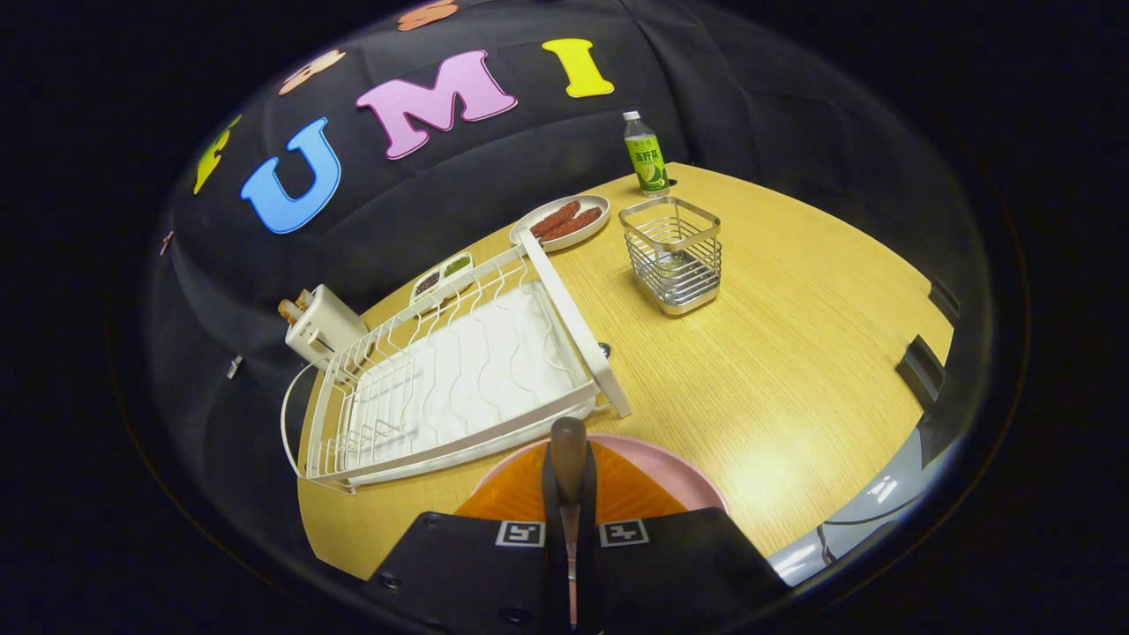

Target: Take the plate from the dish rack, then take the spoon from the basket and place it into the plate.

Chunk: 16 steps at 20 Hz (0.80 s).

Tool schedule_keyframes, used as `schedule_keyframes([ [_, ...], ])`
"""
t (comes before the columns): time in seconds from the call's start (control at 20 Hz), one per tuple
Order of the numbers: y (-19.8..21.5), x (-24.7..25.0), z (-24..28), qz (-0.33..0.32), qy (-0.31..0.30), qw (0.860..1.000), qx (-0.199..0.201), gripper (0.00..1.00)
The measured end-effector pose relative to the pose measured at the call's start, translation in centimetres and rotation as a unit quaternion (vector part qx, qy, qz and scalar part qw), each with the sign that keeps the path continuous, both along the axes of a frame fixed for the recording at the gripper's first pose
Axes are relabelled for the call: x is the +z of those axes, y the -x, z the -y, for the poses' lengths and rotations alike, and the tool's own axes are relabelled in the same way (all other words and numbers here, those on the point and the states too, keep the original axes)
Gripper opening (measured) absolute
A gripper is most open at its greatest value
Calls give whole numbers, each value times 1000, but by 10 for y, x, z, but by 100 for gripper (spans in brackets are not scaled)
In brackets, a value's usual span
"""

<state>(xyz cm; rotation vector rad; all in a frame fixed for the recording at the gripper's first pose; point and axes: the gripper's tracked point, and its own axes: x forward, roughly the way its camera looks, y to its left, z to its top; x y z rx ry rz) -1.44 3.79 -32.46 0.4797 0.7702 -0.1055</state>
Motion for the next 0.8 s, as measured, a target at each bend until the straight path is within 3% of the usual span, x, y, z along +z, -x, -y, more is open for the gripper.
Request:
schedule_keyframes([
  [0.25, 11, -11, -13, -27, -31, 999, 5, 8],
  [0.4, 12, -9, -8, -30, -26, 999, 6, 15],
  [0.6, 13, 1, -2, -17, 10, 1000, 22, 95],
  [0.8, 20, 20, 2, 2, 45, 998, 42, 99],
])
